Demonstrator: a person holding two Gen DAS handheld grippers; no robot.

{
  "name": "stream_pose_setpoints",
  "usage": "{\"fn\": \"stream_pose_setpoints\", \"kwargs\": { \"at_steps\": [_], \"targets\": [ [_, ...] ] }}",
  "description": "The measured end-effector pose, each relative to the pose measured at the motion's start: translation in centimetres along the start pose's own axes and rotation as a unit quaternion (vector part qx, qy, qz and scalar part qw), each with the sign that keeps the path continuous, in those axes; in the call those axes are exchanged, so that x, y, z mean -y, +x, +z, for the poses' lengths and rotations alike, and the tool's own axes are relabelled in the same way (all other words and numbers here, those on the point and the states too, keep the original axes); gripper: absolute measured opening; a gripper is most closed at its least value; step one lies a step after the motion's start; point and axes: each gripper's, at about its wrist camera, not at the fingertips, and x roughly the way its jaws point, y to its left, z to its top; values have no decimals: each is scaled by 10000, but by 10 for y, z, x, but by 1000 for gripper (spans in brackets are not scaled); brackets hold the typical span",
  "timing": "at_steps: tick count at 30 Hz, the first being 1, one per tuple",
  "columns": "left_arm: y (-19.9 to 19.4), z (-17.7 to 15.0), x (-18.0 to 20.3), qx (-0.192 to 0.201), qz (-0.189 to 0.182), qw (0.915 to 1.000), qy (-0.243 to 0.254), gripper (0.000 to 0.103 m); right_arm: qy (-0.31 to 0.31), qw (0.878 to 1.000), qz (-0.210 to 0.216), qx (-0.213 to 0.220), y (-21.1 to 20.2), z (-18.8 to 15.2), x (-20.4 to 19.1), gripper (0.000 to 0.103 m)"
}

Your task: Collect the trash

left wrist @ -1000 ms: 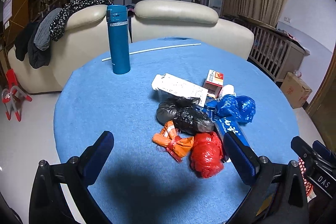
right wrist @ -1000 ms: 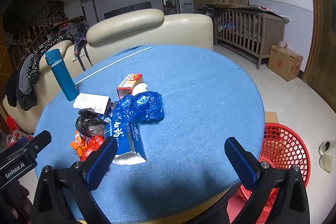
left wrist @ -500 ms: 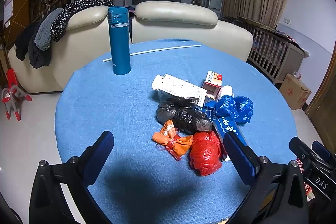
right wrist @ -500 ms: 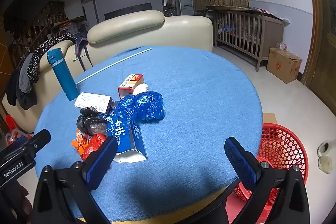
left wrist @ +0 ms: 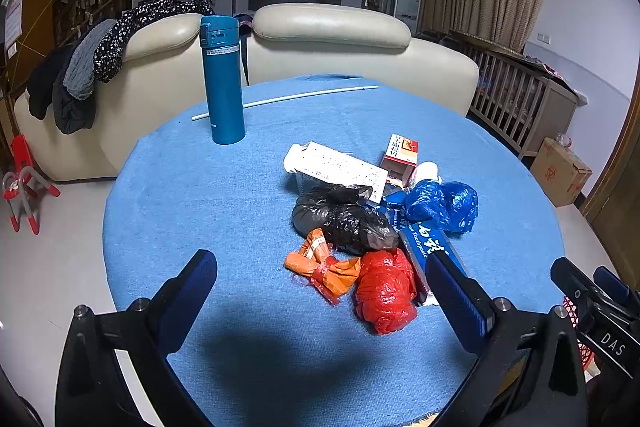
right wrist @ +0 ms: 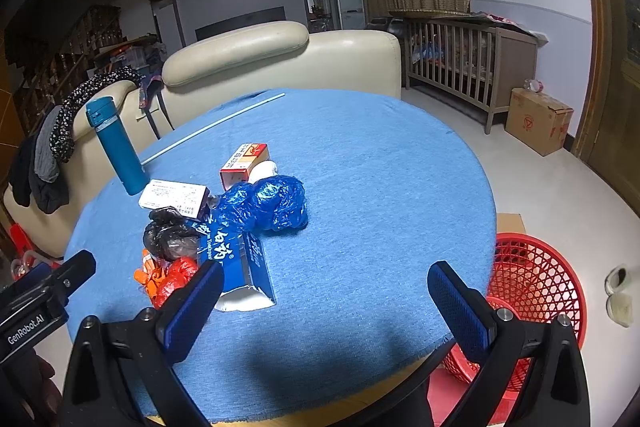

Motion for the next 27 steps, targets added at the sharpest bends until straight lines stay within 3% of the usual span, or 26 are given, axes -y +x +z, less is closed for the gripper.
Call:
{"fn": "stream_pose_setpoints", "kwargs": {
  "at_steps": [27],
  "targets": [
    [-2, 2, -10, 76, 17, 9999, -134, 103, 1, 10000, 0, -21, 0, 0, 0, 103]
  ]
}}
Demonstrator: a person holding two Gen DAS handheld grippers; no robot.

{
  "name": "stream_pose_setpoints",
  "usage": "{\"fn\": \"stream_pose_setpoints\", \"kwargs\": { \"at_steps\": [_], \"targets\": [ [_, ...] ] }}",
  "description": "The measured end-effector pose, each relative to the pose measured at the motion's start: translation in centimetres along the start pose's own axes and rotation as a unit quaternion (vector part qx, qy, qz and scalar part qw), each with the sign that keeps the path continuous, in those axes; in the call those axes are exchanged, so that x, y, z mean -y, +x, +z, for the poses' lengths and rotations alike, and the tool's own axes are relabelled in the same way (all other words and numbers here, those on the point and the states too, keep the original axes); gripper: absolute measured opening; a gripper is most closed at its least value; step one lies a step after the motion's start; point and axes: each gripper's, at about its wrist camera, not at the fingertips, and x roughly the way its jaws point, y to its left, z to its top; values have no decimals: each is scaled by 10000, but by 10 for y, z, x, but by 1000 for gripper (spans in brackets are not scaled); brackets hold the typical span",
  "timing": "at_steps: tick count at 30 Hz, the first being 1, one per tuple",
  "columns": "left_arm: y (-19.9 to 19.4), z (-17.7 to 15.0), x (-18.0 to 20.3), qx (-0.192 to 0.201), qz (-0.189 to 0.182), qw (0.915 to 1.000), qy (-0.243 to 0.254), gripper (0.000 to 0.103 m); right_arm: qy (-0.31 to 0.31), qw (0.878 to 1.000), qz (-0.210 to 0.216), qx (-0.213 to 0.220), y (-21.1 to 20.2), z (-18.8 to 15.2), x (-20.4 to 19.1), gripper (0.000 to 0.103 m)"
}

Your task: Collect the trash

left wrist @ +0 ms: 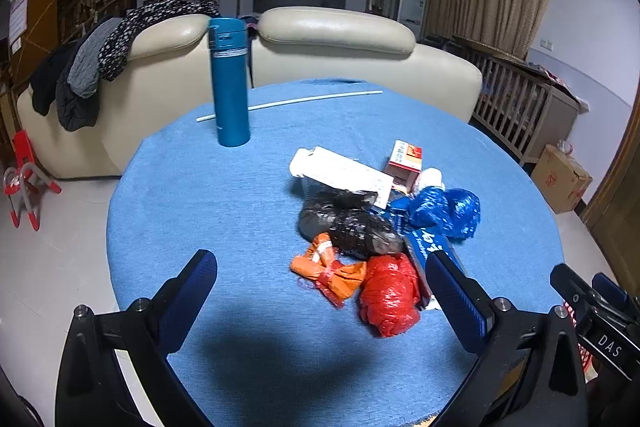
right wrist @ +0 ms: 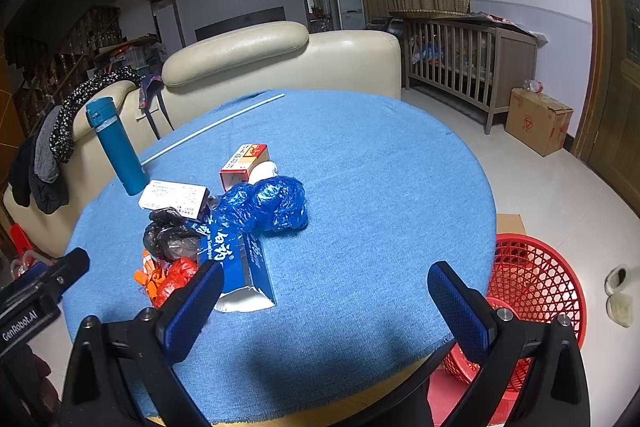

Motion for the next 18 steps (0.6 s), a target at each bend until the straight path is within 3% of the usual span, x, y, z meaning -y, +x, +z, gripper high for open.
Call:
{"fn": "stream_pose_setpoints", "kwargs": {
  "at_steps": [7, 18],
  "targets": [
    [13, -9, -32, -176, 226, 9989, -381, 103, -50, 9994, 192, -269, 13, -8, -4, 103],
    [26, -29, -64, -384, 510, 9962, -591, 103, -666, 9902, 694, -1016, 79, -14, -46, 103]
  ]
}}
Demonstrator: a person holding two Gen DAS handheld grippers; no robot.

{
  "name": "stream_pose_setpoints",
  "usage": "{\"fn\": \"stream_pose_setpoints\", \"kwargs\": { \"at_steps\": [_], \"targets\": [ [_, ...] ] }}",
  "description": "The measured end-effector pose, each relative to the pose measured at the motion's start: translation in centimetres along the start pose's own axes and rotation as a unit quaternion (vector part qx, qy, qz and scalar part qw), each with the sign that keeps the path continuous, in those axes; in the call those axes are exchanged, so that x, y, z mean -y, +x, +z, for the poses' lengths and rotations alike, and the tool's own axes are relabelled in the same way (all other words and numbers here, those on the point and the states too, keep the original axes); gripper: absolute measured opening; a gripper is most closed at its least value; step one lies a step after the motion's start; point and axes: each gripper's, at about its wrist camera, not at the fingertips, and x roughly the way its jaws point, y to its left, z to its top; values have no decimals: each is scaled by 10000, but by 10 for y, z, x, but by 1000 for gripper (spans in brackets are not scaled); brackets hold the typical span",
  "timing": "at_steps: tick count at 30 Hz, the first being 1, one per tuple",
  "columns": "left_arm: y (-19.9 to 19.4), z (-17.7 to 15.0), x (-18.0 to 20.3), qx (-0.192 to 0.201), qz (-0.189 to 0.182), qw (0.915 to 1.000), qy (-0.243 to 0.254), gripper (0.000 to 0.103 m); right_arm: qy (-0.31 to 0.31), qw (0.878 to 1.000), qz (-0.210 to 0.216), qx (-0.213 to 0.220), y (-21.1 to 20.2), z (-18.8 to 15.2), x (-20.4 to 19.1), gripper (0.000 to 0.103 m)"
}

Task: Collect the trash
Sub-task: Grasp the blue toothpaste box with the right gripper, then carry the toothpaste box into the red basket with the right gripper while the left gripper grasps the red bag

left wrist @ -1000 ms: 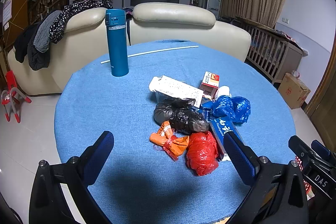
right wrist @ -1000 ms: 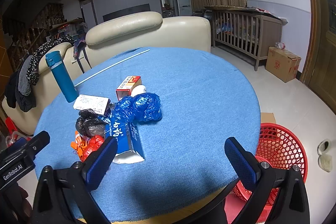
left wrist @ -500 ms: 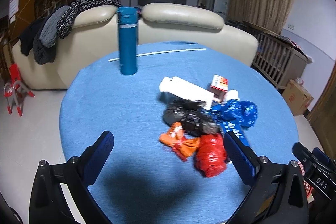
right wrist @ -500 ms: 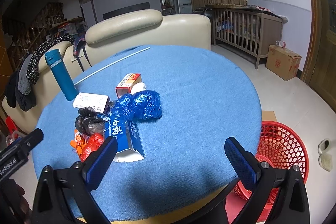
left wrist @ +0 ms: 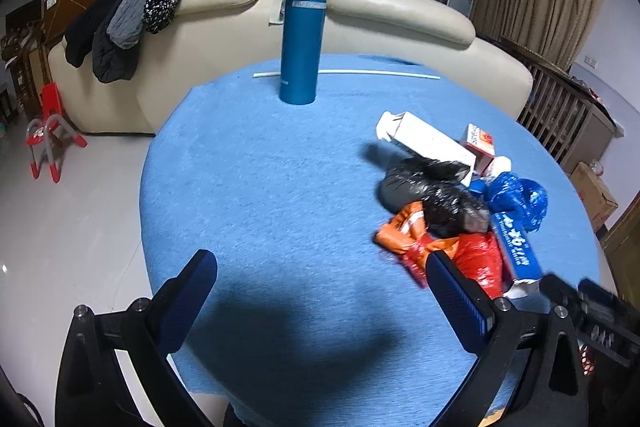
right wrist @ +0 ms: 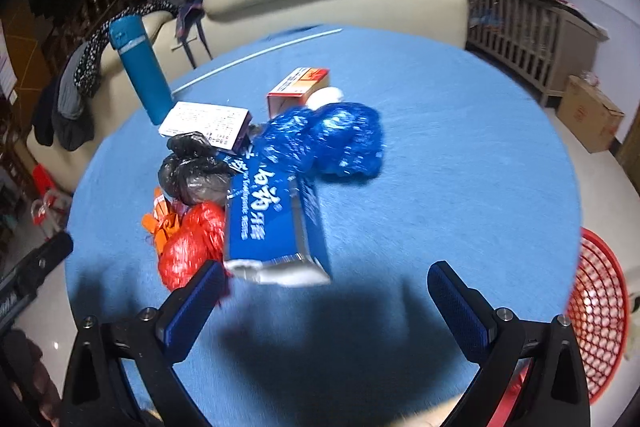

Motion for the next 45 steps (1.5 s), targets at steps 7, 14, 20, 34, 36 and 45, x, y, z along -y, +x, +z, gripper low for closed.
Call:
{"fn": "stream_pose_setpoints", "kwargs": {
  "at_steps": [7, 14, 20, 34, 36, 45],
  "targets": [
    [7, -2, 9, -133, -92, 9998, 149, 103, 5, 9988, 268, -415, 48, 26, -18, 91],
    [12, -4, 38, -231, -323, 9983, 431, 103, 541, 9939, 694, -668, 61, 21, 15, 64],
    [24, -8, 101, -463, -740, 9908, 1030, 103, 803, 9917, 835, -563, 50, 11, 39, 64],
    [54, -31, 134, -1163, -892, 9793, 1399, 47, 952, 9947, 364, -135, 14, -10, 72, 64],
    [49, -31, 131, -1148, -978, 9791, 1368, 46, 961, 9950, 282, -53, 3, -15, 78, 64],
    [-7, -18, 124, -477, -1230, 9813, 1401, 45, 1267, 9907, -78, 485, -51, -26, 103, 64]
  ]
}}
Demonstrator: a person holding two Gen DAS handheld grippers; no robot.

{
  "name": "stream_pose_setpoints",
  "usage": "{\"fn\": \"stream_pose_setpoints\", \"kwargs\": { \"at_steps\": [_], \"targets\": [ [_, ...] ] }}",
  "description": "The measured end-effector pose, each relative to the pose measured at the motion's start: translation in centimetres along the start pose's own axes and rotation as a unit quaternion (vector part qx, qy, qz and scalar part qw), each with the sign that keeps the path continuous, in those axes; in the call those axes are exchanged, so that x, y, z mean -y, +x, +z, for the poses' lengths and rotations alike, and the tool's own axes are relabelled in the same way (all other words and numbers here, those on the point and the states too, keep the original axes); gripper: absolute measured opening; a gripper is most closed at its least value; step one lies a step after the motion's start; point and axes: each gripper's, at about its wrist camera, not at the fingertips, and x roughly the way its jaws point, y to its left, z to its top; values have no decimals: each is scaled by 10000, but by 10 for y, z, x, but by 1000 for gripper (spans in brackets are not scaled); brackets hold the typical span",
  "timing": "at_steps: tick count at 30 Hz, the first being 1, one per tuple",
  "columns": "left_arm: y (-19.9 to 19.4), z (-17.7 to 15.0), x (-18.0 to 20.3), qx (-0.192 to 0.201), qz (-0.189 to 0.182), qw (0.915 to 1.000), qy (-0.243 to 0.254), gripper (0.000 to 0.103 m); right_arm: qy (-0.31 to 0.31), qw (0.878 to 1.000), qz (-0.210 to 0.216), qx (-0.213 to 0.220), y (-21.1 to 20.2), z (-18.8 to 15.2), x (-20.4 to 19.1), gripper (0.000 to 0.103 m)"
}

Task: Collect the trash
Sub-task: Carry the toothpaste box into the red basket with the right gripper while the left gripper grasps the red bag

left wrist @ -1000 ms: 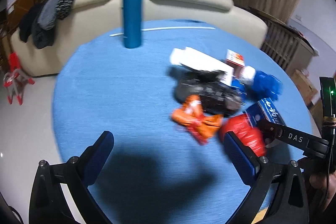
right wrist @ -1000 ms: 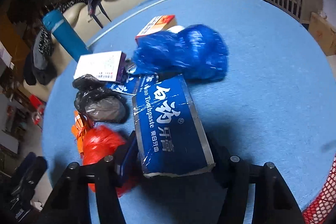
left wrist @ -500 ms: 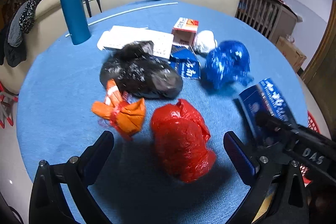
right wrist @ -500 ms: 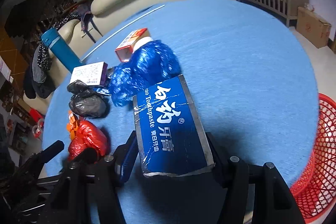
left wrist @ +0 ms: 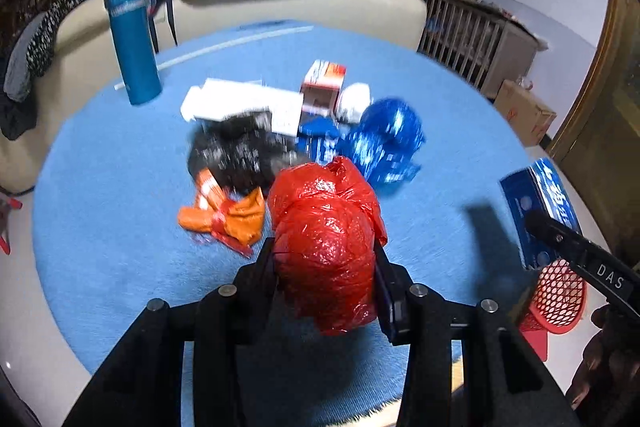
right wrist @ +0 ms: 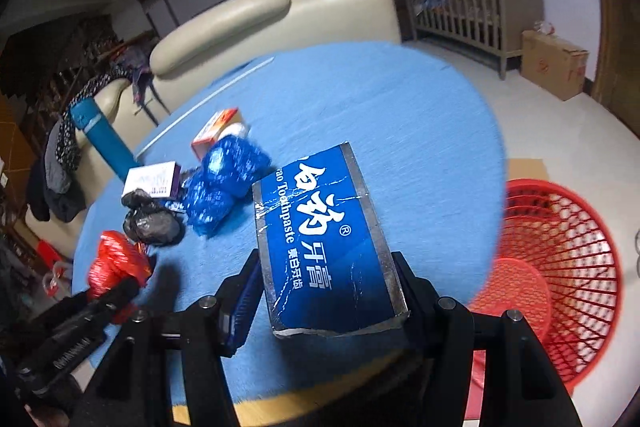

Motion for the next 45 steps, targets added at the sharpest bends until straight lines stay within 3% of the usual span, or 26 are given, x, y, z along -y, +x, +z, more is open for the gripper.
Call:
{"fn": "stream_pose_setpoints", "kwargs": {
  "at_steps": [14, 23, 31, 35, 40, 45],
  "targets": [
    [-40, 15, 35, 462, -279, 9980, 318, 45, 598, 9945, -704, 499, -60, 1, 87, 64],
    [-24, 16, 88, 285, -565, 9942, 867, 45, 1122, 9866, -1178, 143, -48, -18, 155, 64],
    [-8, 13, 153, 63, -903, 9850, 1470, 45, 1423, 9824, -1195, -209, -32, -33, 190, 67],
    [1, 10, 185, -43, -1071, 9787, 1750, 45, 1476, 9825, -1060, -414, -26, -39, 199, 77],
    [12, 7, 218, -195, -1289, 9709, 2010, 45, 1677, 9796, -1101, -111, -38, -41, 211, 79],
    [30, -1, 251, -441, -1486, 9605, 2310, 45, 2110, 9685, -1281, 328, -60, -39, 237, 80]
  ]
}}
